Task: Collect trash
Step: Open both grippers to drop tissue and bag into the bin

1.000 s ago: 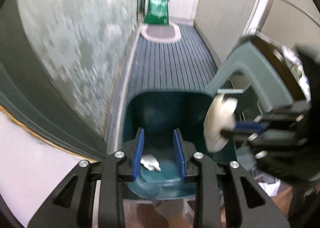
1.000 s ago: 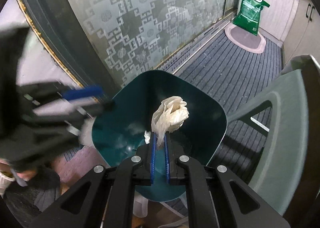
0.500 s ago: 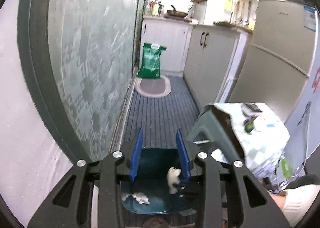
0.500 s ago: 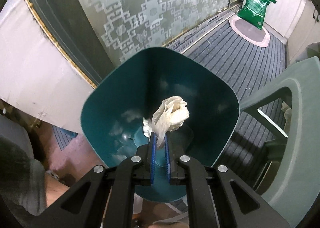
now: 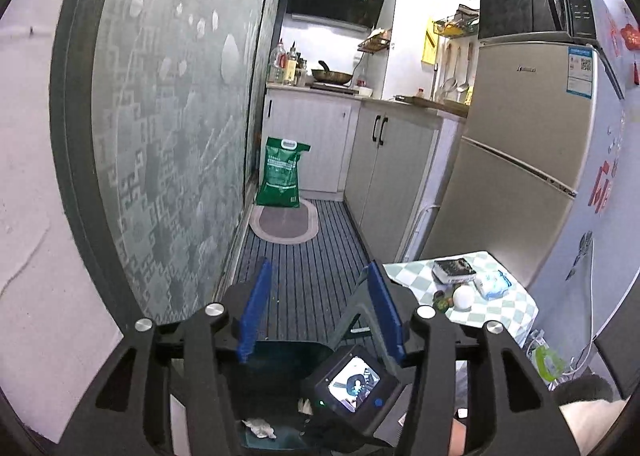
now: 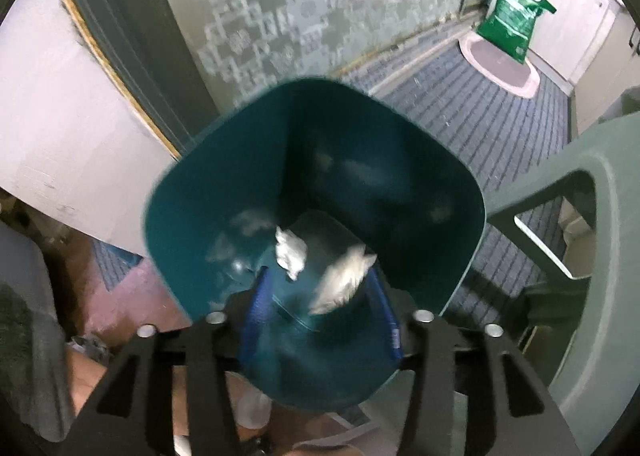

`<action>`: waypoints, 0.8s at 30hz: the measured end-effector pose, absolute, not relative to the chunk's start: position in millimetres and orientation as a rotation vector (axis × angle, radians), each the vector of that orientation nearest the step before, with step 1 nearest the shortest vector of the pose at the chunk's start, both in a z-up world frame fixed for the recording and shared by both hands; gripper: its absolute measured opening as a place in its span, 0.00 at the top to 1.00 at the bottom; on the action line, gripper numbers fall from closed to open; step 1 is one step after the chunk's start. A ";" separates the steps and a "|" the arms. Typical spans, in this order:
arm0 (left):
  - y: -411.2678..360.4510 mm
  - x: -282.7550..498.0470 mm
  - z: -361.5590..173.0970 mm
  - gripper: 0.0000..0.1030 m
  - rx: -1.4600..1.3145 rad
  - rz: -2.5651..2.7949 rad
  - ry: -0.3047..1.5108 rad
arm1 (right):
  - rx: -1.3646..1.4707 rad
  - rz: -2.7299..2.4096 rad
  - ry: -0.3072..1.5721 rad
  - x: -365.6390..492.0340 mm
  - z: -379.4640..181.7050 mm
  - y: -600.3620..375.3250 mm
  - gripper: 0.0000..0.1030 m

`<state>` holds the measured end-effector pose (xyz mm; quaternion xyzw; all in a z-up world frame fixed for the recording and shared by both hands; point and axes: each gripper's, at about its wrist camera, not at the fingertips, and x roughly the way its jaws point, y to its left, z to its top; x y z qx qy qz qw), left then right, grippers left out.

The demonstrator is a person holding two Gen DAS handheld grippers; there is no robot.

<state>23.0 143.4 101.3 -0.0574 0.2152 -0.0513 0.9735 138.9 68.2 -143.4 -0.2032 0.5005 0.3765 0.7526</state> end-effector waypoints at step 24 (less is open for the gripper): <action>110.3 36.8 115.1 0.40 -0.084 -0.100 0.402 | -0.198 0.764 0.648 125.3 47.4 -62.9 0.42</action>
